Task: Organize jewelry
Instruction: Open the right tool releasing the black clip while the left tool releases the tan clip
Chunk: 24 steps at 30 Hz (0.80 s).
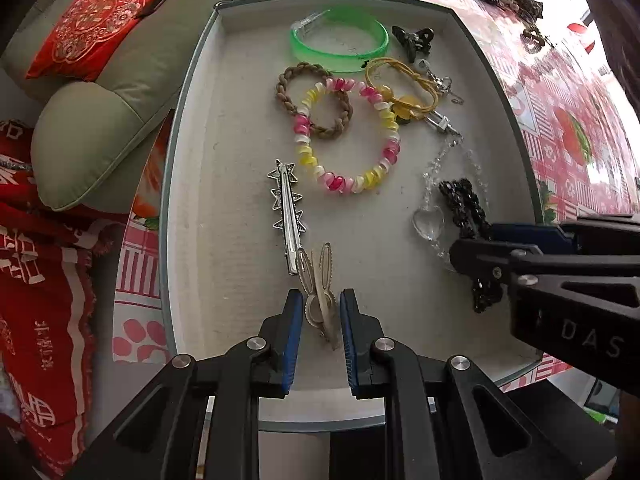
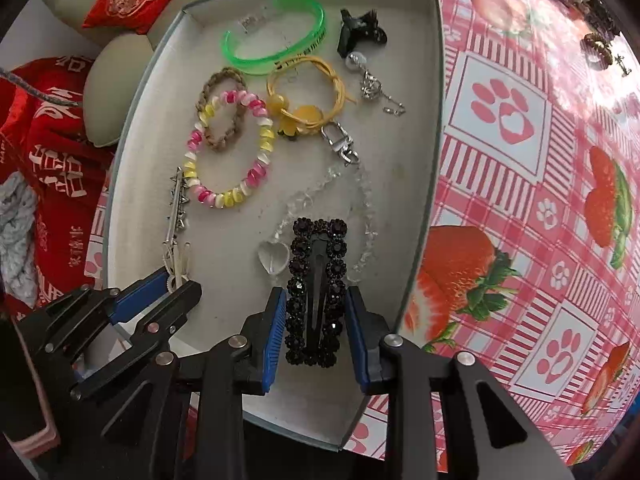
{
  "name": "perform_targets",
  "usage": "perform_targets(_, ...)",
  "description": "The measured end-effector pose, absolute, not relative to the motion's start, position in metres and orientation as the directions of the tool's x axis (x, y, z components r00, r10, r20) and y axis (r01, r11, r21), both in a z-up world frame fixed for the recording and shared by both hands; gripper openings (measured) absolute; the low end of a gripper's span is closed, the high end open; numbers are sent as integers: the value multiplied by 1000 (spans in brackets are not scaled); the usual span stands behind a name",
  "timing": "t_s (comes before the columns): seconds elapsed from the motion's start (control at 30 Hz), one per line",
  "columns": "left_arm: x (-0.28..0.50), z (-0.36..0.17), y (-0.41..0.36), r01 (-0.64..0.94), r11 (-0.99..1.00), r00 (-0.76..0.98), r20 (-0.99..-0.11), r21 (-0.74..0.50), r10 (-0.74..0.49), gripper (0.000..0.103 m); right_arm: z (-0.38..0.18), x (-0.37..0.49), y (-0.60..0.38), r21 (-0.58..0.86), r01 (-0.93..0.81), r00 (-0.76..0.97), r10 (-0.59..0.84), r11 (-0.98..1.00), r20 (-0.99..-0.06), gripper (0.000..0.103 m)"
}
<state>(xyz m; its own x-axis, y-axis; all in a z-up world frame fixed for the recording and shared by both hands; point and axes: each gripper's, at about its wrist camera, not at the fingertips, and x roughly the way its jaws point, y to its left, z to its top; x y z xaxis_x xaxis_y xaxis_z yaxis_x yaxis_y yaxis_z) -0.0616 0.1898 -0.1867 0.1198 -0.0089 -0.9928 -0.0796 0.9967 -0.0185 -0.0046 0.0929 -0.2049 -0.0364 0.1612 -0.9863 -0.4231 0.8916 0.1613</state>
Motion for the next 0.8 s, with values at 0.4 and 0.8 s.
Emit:
perform_targets(0.4, -55, -179, 190, -90, 996, 114, -993, -12, -1, 25, -199, -3, 105, 176, -451, -41, 176, 875, -983, 49)
perform_targets(0.8, -55, -156, 189, -97, 995, 119, -993, -9, 2, 25, -158, 12, 92, 200, -427, 20, 230, 882, -973, 60)
